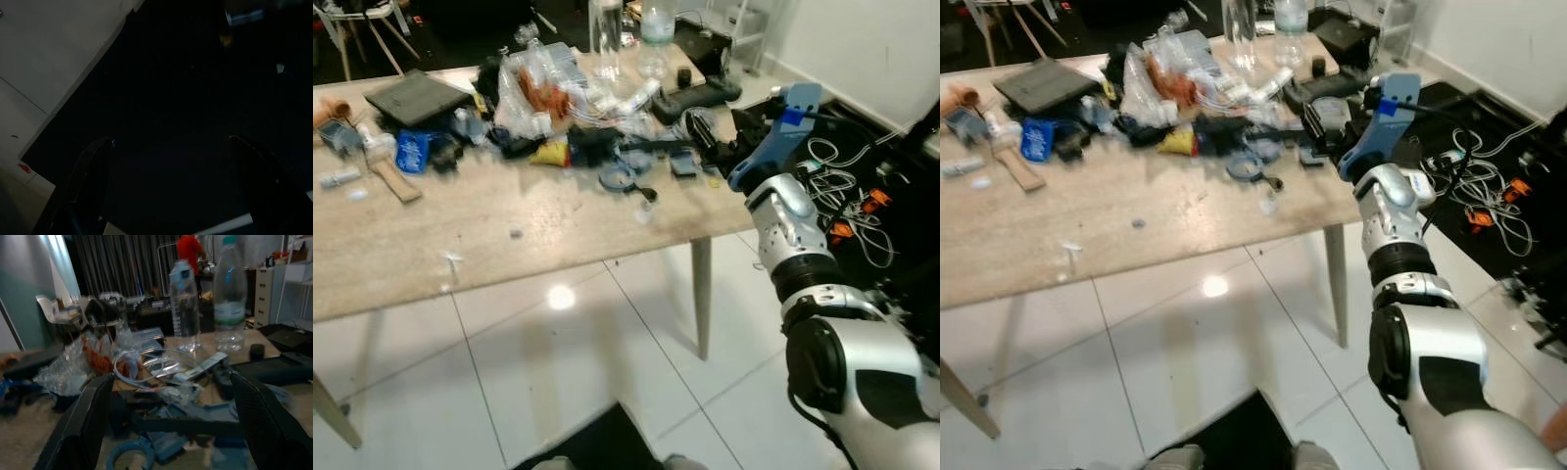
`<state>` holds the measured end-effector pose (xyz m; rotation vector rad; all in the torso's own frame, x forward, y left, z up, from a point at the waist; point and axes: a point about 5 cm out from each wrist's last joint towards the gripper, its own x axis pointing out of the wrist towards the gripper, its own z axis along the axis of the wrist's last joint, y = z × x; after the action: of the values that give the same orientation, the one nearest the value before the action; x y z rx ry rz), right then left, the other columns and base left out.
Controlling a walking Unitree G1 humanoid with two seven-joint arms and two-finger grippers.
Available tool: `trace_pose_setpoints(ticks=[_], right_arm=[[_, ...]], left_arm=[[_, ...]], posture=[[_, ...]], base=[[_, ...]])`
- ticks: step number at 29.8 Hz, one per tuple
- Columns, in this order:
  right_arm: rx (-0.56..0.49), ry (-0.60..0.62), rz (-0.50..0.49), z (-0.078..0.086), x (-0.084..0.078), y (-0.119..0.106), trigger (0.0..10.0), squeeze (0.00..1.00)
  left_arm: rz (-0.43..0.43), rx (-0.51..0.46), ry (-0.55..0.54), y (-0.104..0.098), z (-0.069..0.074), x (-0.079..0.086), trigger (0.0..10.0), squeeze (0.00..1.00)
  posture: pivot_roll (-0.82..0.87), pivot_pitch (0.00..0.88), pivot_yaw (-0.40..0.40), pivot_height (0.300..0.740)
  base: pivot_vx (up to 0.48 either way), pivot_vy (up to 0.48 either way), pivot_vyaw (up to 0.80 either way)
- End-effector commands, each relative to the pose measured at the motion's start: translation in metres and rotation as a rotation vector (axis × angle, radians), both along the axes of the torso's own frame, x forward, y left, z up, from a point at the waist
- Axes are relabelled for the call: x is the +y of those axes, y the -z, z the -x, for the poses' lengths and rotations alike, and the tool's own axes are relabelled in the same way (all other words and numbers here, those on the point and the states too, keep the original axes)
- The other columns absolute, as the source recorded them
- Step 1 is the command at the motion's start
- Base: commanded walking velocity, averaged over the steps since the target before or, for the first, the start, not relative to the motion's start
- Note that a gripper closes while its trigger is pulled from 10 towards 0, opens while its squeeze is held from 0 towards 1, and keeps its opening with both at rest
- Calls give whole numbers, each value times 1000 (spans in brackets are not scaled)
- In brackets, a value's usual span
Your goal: Picking trash to rubbish bin
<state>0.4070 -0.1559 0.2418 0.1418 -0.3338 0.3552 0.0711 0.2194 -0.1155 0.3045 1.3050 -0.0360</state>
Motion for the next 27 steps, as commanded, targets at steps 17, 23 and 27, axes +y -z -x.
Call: trace_pose_setpoints(ticks=[17,23,27], right_arm=[[22,40,704,2,4,22,10000,0],[-18,-202,857,11,16,25,10000,0],[-24,-261,905,14,11,23,10000,0]], left_arm=[[-3,27,15,1,4,-1,10000,0],[-5,26,6,1,5,-2,10000,0],[-3,26,14,2,4,-4,10000,0]], posture=[[71,125,-2,740],[65,120,-6,740],[59,114,-10,740]], base=[[348,0,310],[105,0,0],[0,0,0]])
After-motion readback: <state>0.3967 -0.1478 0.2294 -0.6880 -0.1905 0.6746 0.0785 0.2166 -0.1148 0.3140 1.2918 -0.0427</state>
